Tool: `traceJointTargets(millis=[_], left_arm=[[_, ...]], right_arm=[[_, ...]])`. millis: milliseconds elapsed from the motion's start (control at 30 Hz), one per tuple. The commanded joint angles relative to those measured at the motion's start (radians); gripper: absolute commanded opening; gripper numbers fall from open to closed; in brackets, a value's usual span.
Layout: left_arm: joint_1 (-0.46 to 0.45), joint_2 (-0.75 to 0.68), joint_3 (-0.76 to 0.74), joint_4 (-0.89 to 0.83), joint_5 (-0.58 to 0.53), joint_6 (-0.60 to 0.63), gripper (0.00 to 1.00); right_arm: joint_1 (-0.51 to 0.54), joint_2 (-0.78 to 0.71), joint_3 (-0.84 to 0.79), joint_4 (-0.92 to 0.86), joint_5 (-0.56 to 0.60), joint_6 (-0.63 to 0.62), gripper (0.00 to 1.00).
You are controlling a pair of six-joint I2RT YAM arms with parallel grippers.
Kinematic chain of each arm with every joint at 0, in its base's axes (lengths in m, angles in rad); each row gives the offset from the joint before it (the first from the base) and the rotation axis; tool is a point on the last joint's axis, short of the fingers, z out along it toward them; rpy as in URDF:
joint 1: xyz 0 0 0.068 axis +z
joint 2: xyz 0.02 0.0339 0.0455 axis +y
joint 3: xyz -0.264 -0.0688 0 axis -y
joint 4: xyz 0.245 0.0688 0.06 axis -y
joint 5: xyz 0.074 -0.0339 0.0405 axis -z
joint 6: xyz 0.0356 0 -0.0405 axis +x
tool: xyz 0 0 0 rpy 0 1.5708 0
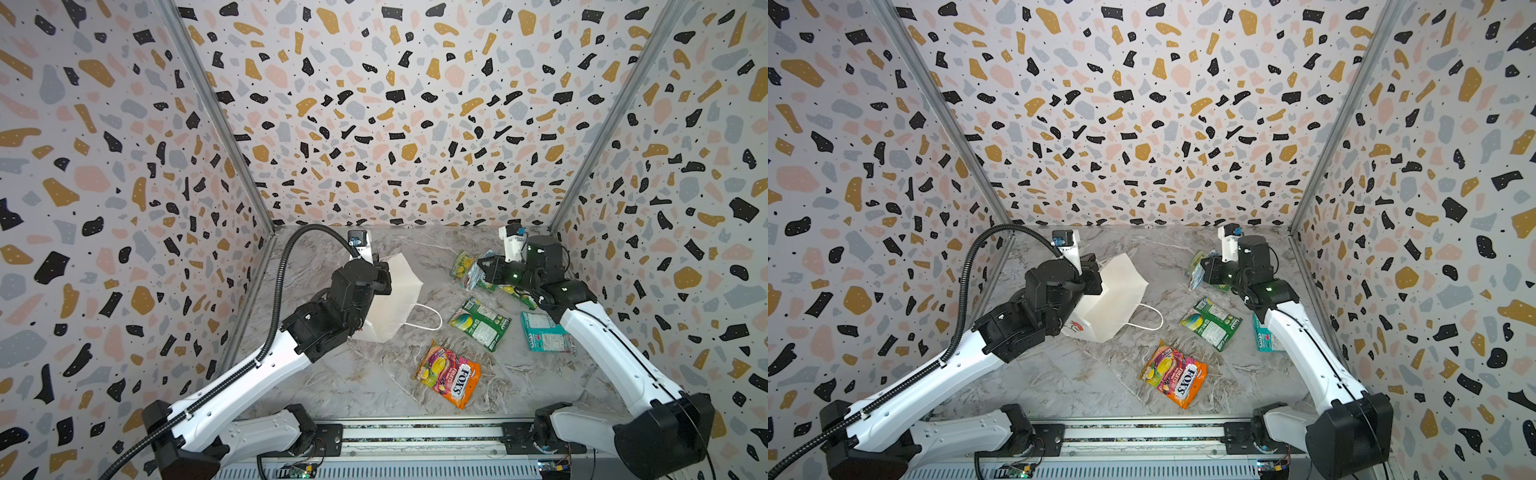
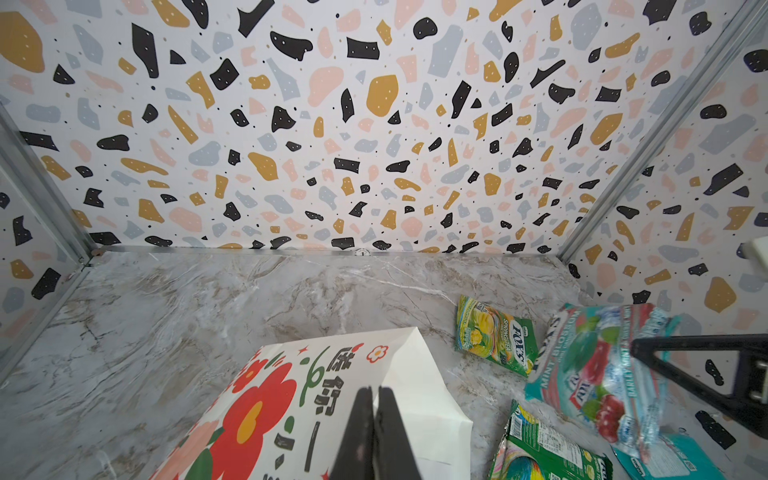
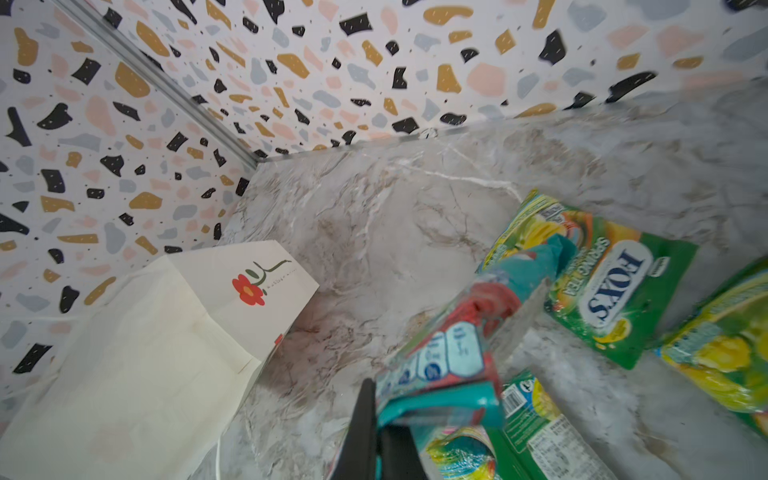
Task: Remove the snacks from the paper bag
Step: 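Carry the mint packet away from the bag and lower it onto the table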
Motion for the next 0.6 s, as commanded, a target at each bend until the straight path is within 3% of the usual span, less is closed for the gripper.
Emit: traceJointTargets(millis=[0, 567], left_arm=[[0.007, -0.036, 0.03, 0.035, -0.033, 0.035, 0.0], [0.008, -0.103, 0.009, 0.021, -0.072, 0.042, 0.0]], right_arm=[[-0.004, 0.045, 0.001, 0.171, -0.143, 0.023, 0.0], [0.051, 0.525, 0.143, 0.49, -0.567, 0.149, 0.0]])
